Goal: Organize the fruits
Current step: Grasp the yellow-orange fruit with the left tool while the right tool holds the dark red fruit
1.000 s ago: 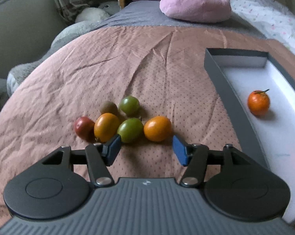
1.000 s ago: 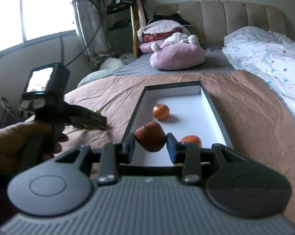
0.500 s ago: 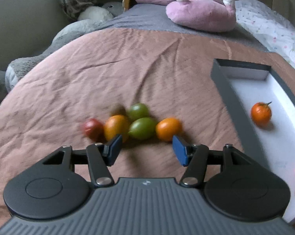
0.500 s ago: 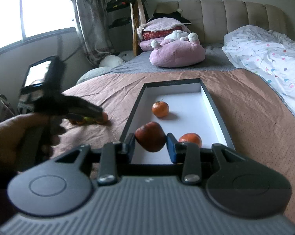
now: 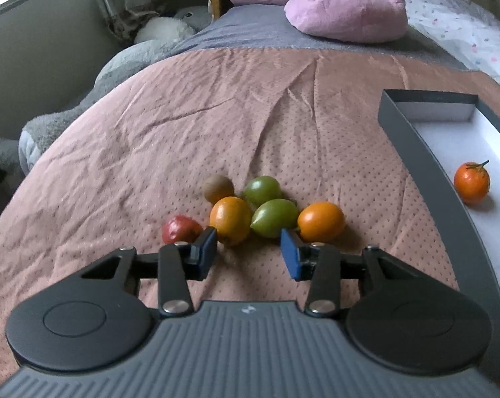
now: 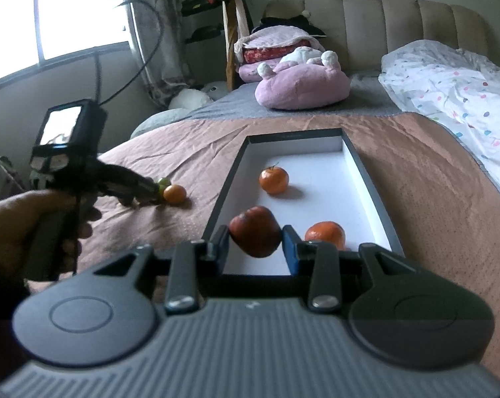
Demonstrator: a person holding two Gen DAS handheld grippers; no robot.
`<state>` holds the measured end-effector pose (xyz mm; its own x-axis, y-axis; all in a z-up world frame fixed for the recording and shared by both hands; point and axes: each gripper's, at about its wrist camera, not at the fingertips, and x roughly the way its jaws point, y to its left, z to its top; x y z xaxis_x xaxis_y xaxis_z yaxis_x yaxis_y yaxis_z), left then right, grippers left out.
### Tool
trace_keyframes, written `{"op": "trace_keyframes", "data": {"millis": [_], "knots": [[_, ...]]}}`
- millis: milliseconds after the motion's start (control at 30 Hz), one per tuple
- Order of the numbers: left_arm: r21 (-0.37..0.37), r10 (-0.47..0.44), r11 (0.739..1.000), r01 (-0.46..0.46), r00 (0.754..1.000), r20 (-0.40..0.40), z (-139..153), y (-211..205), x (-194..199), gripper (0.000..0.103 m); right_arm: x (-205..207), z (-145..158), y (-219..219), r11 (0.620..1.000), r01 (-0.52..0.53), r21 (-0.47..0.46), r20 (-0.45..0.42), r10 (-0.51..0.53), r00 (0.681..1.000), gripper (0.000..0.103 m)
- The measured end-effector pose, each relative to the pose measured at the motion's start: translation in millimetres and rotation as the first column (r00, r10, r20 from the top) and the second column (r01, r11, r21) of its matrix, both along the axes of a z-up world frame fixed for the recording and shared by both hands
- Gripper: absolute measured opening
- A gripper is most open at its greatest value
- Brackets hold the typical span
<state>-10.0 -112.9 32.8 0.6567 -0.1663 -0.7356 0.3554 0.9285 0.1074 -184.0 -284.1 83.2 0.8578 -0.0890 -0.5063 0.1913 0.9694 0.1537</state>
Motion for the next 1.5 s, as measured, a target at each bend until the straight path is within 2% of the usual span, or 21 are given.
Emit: {"op": "trace_keyframes", "data": {"millis": [33, 100, 367, 400, 533, 600, 767, 867, 1033, 1100, 1267, 1333, 1433, 1500], "knots": [[-0.007, -0.006, 1.000, 0.006, 1.000, -0.003, 1, -2, 0, 0.054, 0, 0, 1, 1.000, -0.002, -0.002, -0.001, 0.002, 1.000, 0.037], [-0.005, -0.008, 1.000, 0.008, 1.000, -0.005, 0, -3, 1, 0.056, 0, 0, 1, 1.000, -0.002, -0.002, -0.003, 0.002, 1.000, 0.037], [-0.096, -0.007, 0.995, 0.002, 0.998, -0.057, -10, 28, 12, 0.055, 2, -1, -1, 1.000, 0.000, 0.002, -0.008, 0.000, 1.000, 0.037], [-0.112, -0.004, 0.994, -0.003, 0.998, -0.061, -10, 31, 13, 0.052, 2, -1, 0, 1.000, -0.002, 0.001, -0.007, 0.002, 1.000, 0.037], [-0.117, -0.022, 0.993, 0.014, 0.998, -0.063, -10, 34, 14, 0.024, 1, -1, -2, 1.000, 0.003, 0.008, -0.005, -0.003, 1.000, 0.037], [-0.126, -0.035, 0.992, 0.027, 0.997, -0.069, -9, 34, 14, 0.022, 1, -1, -1, 1.000, 0.001, 0.007, -0.005, -0.001, 1.000, 0.037], [-0.097, -0.043, 0.995, 0.038, 0.998, -0.054, -7, 30, 19, 0.023, 3, -2, -2, 1.000, 0.002, 0.006, -0.007, -0.002, 1.000, 0.037], [-0.095, -0.046, 0.995, 0.043, 0.998, -0.034, -3, 30, 21, 0.027, 3, -3, -2, 1.000, 0.002, 0.007, -0.010, -0.002, 1.000, 0.037], [-0.101, -0.037, 0.994, 0.036, 0.999, -0.005, 2, 38, 20, 0.061, 4, -5, -1, 1.000, -0.005, 0.005, -0.016, 0.005, 1.000, 0.037], [-0.087, -0.027, 0.996, 0.028, 1.000, 0.009, 3, 41, 18, 0.064, 4, -5, -1, 1.000, -0.006, 0.006, -0.017, 0.006, 1.000, 0.037], [-0.068, -0.036, 0.997, 0.037, 0.999, 0.021, 2, 42, 21, 0.062, 5, -5, 0, 1.000, -0.012, 0.002, -0.021, 0.012, 1.000, 0.037], [-0.068, -0.029, 0.997, 0.031, 0.999, 0.022, -1, 43, 26, 0.051, 4, -6, 1, 1.000, -0.013, 0.000, -0.023, 0.013, 1.000, 0.037], [-0.118, -0.047, 0.992, 0.047, 0.999, -0.002, -5, 46, 32, 0.039, 4, -6, 1, 1.000, -0.010, 0.002, -0.024, 0.010, 1.000, 0.037], [-0.116, -0.053, 0.992, 0.053, 0.999, 0.005, -7, 43, 32, 0.038, 5, -6, 1, 1.000, -0.010, 0.000, -0.027, 0.010, 1.000, 0.037]]}}
